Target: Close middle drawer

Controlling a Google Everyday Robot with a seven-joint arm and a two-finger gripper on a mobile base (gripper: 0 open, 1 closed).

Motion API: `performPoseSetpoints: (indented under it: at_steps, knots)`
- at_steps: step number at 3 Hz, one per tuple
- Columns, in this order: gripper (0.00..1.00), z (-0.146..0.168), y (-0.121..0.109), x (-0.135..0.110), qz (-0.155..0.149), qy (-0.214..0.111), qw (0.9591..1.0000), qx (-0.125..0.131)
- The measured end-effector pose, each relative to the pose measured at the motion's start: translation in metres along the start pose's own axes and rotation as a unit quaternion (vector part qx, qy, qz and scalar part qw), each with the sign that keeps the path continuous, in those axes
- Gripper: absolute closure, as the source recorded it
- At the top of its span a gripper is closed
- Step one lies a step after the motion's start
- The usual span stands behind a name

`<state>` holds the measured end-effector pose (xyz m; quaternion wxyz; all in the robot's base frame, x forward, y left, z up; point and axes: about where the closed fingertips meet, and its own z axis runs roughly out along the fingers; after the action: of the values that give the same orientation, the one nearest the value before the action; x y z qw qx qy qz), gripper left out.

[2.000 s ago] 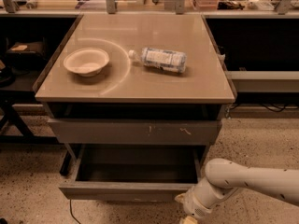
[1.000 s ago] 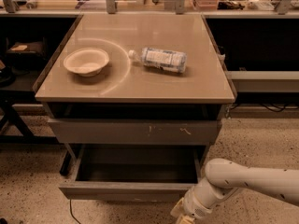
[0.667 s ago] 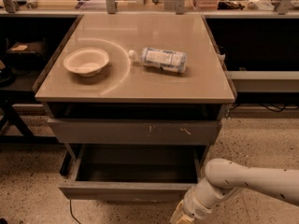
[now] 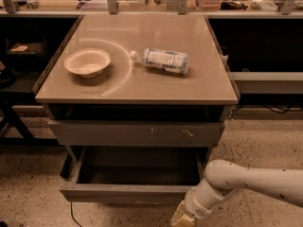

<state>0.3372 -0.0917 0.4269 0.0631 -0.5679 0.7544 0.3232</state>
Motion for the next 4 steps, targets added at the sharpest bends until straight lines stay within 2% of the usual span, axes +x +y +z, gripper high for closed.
performPoseSetpoints:
  at_steps: [2, 4]
  knots:
    - [1.0, 0.002, -0.045, -0.003, -0.021, -0.016, 0.9983, 0.053]
    - [1.0, -0.006, -0.075, -0.02, -0.045, -0.011, 0.994, 0.099]
